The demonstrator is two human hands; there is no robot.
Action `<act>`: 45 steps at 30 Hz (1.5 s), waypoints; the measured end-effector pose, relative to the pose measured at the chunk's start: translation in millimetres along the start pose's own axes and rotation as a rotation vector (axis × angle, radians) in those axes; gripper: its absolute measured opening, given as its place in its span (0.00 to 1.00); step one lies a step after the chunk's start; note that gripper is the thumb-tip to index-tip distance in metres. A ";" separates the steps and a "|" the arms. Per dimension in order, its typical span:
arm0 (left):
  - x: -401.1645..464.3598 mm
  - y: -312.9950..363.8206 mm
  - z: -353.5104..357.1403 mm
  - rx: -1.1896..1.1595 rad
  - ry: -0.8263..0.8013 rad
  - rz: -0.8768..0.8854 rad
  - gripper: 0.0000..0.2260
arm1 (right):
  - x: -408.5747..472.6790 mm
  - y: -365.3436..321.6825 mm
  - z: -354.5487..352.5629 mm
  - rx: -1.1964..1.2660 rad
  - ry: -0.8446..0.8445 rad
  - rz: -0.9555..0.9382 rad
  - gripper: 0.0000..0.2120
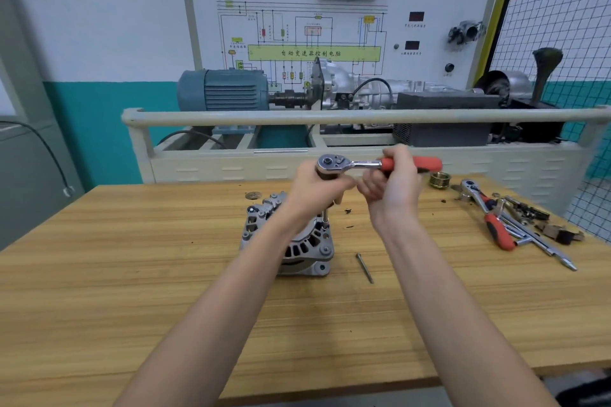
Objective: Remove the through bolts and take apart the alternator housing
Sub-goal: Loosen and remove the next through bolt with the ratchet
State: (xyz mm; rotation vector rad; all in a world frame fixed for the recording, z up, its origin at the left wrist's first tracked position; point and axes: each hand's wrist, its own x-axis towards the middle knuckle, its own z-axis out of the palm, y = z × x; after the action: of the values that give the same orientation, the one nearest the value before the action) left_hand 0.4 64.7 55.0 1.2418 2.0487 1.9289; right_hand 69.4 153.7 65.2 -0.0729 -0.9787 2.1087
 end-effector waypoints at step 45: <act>-2.0 -1.0 17.8 -0.003 0.282 -0.026 0.19 | -20.4 12.7 3.0 0.046 0.110 -0.115 0.15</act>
State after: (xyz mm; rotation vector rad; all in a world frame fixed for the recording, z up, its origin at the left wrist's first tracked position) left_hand 11.1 78.0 49.4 0.9842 2.1715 2.2024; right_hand 74.2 133.0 53.6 -0.1058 -0.8495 1.9992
